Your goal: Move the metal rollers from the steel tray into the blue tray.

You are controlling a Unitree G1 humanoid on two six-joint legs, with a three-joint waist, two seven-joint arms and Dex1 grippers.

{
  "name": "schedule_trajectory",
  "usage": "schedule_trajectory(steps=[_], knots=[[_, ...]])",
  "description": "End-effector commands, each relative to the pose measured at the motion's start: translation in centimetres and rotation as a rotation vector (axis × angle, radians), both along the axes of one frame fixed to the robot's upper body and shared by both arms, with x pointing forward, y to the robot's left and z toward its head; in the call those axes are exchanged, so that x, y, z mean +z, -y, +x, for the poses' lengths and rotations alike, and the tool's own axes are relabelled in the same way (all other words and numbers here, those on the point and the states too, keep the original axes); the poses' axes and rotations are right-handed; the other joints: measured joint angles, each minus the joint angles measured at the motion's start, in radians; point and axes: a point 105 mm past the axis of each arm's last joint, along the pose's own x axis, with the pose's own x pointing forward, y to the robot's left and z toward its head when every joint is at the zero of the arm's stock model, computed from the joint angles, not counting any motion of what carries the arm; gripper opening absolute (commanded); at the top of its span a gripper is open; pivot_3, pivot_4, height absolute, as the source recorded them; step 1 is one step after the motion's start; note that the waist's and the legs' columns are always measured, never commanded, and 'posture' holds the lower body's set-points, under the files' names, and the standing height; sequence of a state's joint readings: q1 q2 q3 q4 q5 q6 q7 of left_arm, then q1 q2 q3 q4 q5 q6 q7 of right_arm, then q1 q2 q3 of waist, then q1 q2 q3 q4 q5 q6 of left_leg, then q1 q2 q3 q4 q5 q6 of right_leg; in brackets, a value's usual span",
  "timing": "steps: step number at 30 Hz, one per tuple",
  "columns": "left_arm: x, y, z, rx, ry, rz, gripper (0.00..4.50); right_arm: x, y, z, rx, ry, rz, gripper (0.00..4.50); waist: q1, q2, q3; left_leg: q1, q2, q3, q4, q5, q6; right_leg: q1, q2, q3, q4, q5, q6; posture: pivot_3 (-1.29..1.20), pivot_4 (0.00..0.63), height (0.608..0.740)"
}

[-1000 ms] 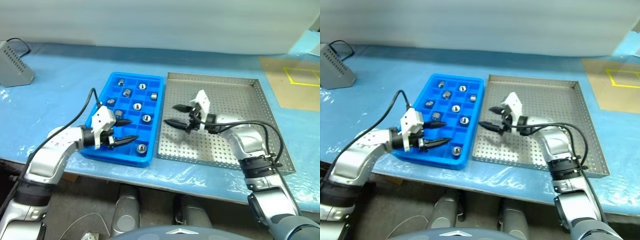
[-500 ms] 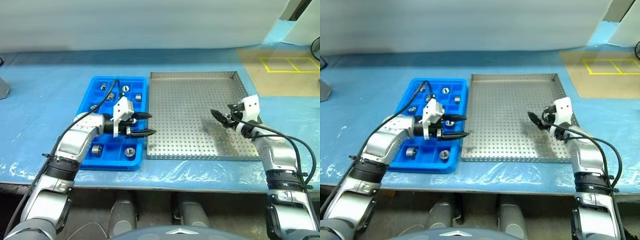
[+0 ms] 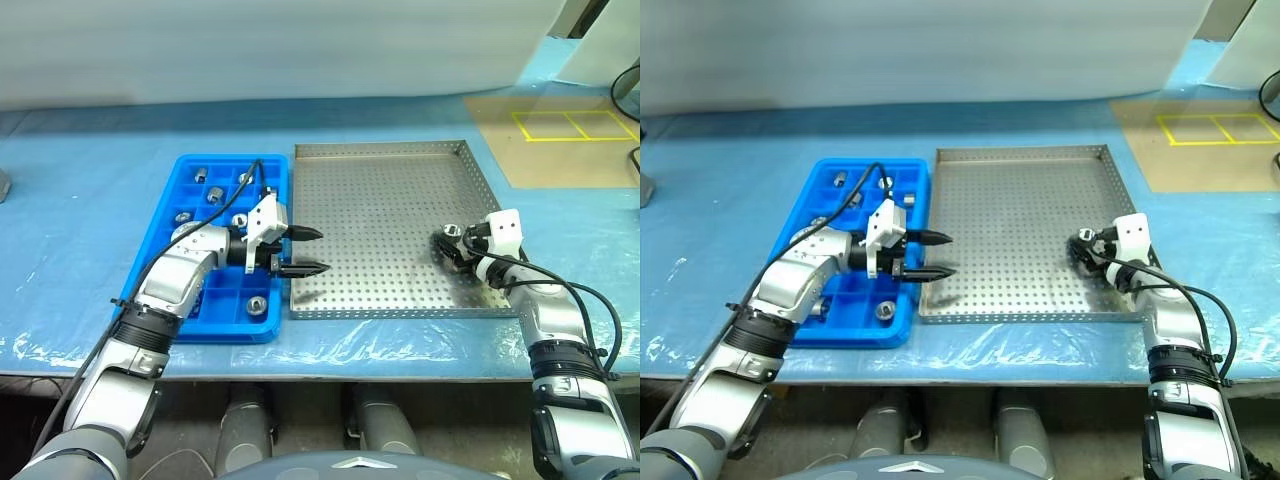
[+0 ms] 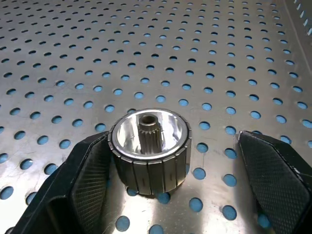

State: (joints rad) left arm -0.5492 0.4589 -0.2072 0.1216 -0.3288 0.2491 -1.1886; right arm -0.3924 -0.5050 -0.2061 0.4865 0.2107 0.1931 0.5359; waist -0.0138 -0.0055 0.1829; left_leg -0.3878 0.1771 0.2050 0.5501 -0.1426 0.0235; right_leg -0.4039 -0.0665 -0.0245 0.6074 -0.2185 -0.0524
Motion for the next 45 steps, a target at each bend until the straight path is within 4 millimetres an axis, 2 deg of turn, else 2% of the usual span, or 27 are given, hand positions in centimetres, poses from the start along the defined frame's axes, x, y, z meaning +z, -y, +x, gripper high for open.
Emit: schedule_trajectory(steps=[1, 2, 3, 4, 6, 7, 11, 15, 17, 22, 25, 27, 29, 32, 35, 38, 42, 45], knots=[[0.8, -0.5, 0.1, 0.007, 0.047, 0.002, 3.34, 0.5, -0.5, 0.5, 0.011, 0.028, 0.005, 4.29, 0.0, 0.0, 0.0, 0.0, 0.0, 0.0, 0.001, 0.0, 0.0, 0.0, 0.0, 0.0, 0.0, 0.0, 0.0, -0.27, 0.15, 0.74], [0.7, -0.6, 0.1, 0.011, 0.047, 0.004, 3.34, 0.4, -0.7, 0.6, 0.016, 0.029, 0.002, 4.29, 0.0, 0.0, 0.0, 0.0, 0.0, 0.0, 0.001, 0.0, 0.0, 0.001, 0.0, 0.0, 0.0, 0.0, 0.0, -0.26, 0.15, 0.74], [0.6, -0.6, 0.1, 0.014, 0.047, 0.005, 3.34, 0.4, -0.9, 0.7, 0.021, 0.027, -0.009, 3.87, 0.0, 0.0, 0.0, 0.0, 0.0, 0.0, 0.001, 0.0, 0.001, 0.001, 0.0, 0.0, 0.0, 0.0, 0.0, -0.26, 0.15, 0.74], [0.6, -0.7, 0.2, 0.016, 0.047, 0.005, 3.34, 0.3, -1.0, 0.7, 0.024, 0.024, -0.022, 3.69, 0.0, 0.0, 0.0, 0.0, 0.0, 0.0, 0.002, -0.001, 0.001, 0.001, 0.0, 0.0, 0.0, 0.0, 0.0, -0.26, 0.15, 0.74], [0.5, -0.8, 0.2, 0.02, 0.047, 0.006, 3.34, 0.2, -1.1, 0.9, 0.023, 0.022, -0.035, 3.06, 0.001, 0.0, 0.0, 0.0, 0.0, 0.0, 0.002, -0.001, 0.001, 0.001, 0.0, 0.0, 0.0, 0.0, 0.0, -0.26, 0.15, 0.74], [0.5, -0.8, 0.2, 0.023, 0.046, 0.006, 3.34, 0.3, -1.2, 0.9, 0.032, 0.028, -0.022, 3.06, 0.001, 0.0, 0.0, 0.0, 0.0, 0.0, 0.002, -0.001, 0.001, 0.001, 0.0, 0.0, 0.0, 0.0, 0.0, -0.26, 0.15, 0.74], [0.3, -1.3, 0.5, 0.046, 0.051, 0.012, 3.34, 0.1, -1.5, 1.1, 0.038, 0.012, -0.034, 2.02, 0.002, 0.0, 0.0, 0.0, 0.0, 0.0, 0.002, -0.001, 0.002, 0.001, 0.0, 0.0, 0.0, 0.0, 0.0, -0.25, 0.15, 0.74], [0.2, -1.9, 0.8, 0.082, 0.053, 0.011, 3.34, 0.2, -3.7, 0.8, 0.12, 0.022, 0.02, 1.69, 0.001, 0.0, 0.0, 0.0, 0.001, 0.0, 0.002, -0.001, 0.002, 0.001, 0.0, 0.0, 0.0, 0.0, 0.0, -0.23, 0.15, 0.74], [0.0, -2.3, 0.6, 0.093, 0.047, 0.013, 3.34, 0.3, -3.8, 1.0, 0.104, 0.025, -0.001, 1.69, 0.001, 0.0, 0.0, 0.0, 0.001, 0.0, 0.002, -0.001, 0.002, 0.001, 0.0, 0.0, 0.0, 0.0, 0.0, -0.23, 0.15, 0.74], [0.5, -3.7, 0.6, 0.162, 0.052, 0.006, 3.34, 1.7, -6.0, 1.5, 0.176, 0.06, 0.003, 1.69, 0.002, 0.0, 0.0, 0.0, 0.001, 0.0, 0.002, -0.001, 0.001, 0.001, 0.0, 0.0, 0.0, 0.0, 0.0, -0.2, 0.15, 0.74], [1.2, -5.0, 1.2, 0.231, 0.065, -0.007, 3.34, 3.7, -8.3, 2.0, 0.253, 0.105, 0.027, 1.69, 0.003, 0.0, 0.0, -0.001, 0.001, 0.0, 0.002, -0.001, 0.001, 0.0, 0.0, 0.0, 0.0, 0.0, 0.0, -0.14, 0.15, 0.74], [1.9, -6.1, 1.2, 0.282, 0.063, -0.025, 3.34, 6.1, -12.3, 1.8, 0.412, 0.153, 0.08, 1.69, 0.004, 0.001, 0.0, 0.0, 0.001, 0.0, 0.001, -0.001, 0.001, 0.0, 0.0, 0.0, 0.0, 0.0, 0.0, -0.11, 0.15, 0.74], [2.4, -7.2, 0.9, 0.327, 0.065, -0.03, 3.34, 7.7, -15.7, 1.2, 0.564, 0.173, 0.118, 1.69, 0.003, 0.001, 0.001, -0.001, 0.002, 0.0, 0.0, -0.001, 0.001, -0.002, 0.0, 0.0, 0.0, 0.0, 0.0, -0.07, 0.15, 0.74], [2.5, -8.8, 0.5, 0.399, 0.07, -0.012, 3.34, 8.3, -19.1, 0.4, 0.712, 0.16, 0.148, 1.69, 0.023, 0.001, 0.001, -0.001, 0.002, 0.0, -0.005, 0.0, -0.001, -0.003, 0.0, -0.001, 0.0, -0.001, -0.002, 0.0, 0.15, 0.74], [2.8, -11.4, -0.2, 0.497, 0.088, 0.015, 3.34, 8.7, -22.7, -0.3, 0.871, 0.152, 0.154, 1.69, 0.048, 0.0, 0.001, -0.003, 0.003, 0.0, -0.006, 0.0, -0.001, -0.005, 0.0, -0.003, -0.001, -0.003, -0.005, 0.07, 0.15, 0.74], [3.0, -13.1, -1.3, 0.57, 0.093, 0.027, 3.34, 8.4, -25.2, -1.0, 0.982, 0.14, 0.135, 1.69, 0.078, 0.0, 0.001, -0.009, 0.003, -0.001, -0.006, 0.0, -0.002, -0.01, 0.0, -0.005, 0.0, -0.003, -0.005, 0.16, 0.15, 0.74], [2.7, -14.4, -3.7, 0.63, 0.076, 0.044, 3.34, 8.4, -27.8, -1.7, 1.086, 0.136, 0.143, 1.69, 0.109, 0.0, 0.001, -0.015, 0.003, -0.001, -0.005, 0.0, -0.002, -0.016, -0.001, -0.005, 0.0, -0.003, -0.005, 0.23, 0.15, 0.74], [2.6, -14.8, -4.7, 0.669, 0.064, 0.044, 3.34, 7.8, -29.0, -1.8, 1.117, 0.124, 0.132, 1.69, 0.137, 0.0, 0.001, -0.016, 0.004, -0.002, -0.005, 0.0, -0.003, -0.016, 0.0, -0.007, 0.001, -0.003, -0.005, 0.29, 0.15, 0.74]])
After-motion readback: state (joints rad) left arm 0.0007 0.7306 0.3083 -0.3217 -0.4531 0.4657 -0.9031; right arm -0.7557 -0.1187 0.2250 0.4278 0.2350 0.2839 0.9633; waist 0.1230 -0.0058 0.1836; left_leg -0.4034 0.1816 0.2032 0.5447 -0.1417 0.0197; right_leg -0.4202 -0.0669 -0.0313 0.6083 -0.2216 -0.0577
